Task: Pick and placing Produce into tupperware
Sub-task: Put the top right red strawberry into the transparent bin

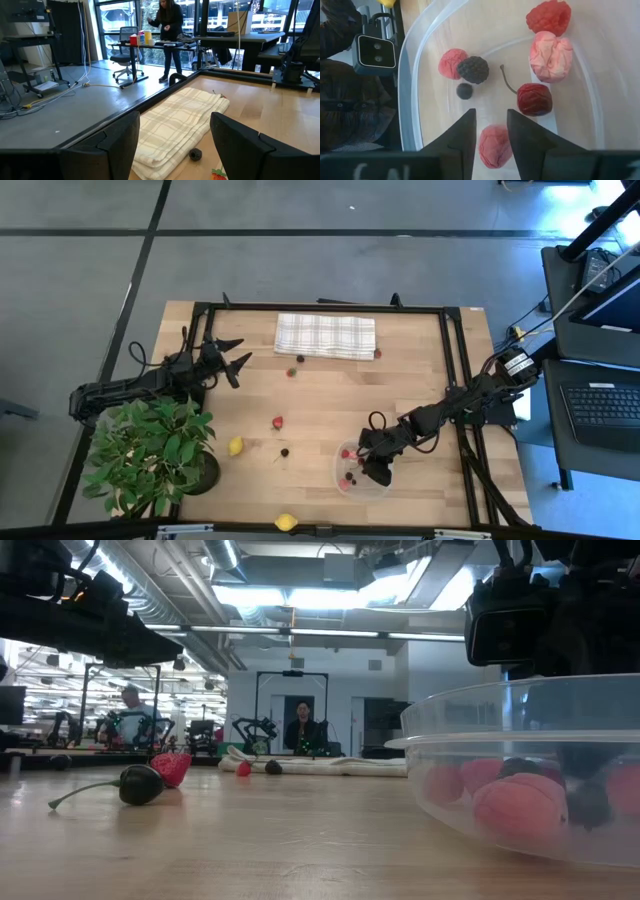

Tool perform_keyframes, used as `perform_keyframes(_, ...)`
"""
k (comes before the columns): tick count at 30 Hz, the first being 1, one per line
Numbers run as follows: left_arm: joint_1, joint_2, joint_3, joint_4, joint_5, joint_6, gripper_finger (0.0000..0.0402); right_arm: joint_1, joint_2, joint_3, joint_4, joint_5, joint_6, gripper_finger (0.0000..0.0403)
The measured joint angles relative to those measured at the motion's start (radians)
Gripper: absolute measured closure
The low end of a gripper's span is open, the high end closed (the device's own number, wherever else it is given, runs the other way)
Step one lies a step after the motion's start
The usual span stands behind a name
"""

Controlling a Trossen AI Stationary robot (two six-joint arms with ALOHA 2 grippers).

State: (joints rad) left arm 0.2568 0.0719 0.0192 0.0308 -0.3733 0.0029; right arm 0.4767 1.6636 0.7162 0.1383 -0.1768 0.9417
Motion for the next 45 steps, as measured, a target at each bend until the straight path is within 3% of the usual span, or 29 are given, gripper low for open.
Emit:
perform_keyframes(8, 0.000, 0.000, 0.000, 0.000, 0.000, 0.000, 0.0164, -0.001, -0.035, -0.001, 0.006, -0.031, -0.010, 0.0281)
perform_keyframes(13, 0.000, 0.000, 0.000, 0.000, 0.000, 0.000, 0.0164, -0.026, -0.146, -0.001, -0.003, 0.033, -0.067, 0.0281)
perform_keyframes(17, 0.000, 0.000, 0.000, 0.000, 0.000, 0.000, 0.0164, -0.065, -0.262, -0.001, -0.046, 0.150, -0.202, 0.0281)
perform_keyframes(22, 0.000, 0.000, 0.000, 0.000, 0.000, 0.000, 0.0164, -0.132, -0.399, -0.001, -0.140, 0.469, -0.364, 0.0281)
perform_keyframes(25, 0.000, 0.000, 0.000, 0.000, 0.000, 0.000, 0.0164, -0.177, -0.451, -0.001, -0.176, 0.608, -0.432, 0.0281)
perform_keyframes(31, 0.000, 0.000, 0.000, 0.000, 0.000, 0.000, 0.0164, -0.310, -0.469, -0.001, -0.216, 0.640, -0.477, 0.0277)
perform_keyframes(38, 0.000, 0.000, 0.000, 0.000, 0.000, 0.000, 0.0164, -0.463, -0.469, -0.001, -0.386, 0.642, -0.420, 0.0212)
perform_keyframes(45, 0.000, 0.000, 0.000, 0.000, 0.000, 0.000, 0.0164, -0.593, -0.469, -0.001, -0.479, 0.735, -0.364, 0.0151)
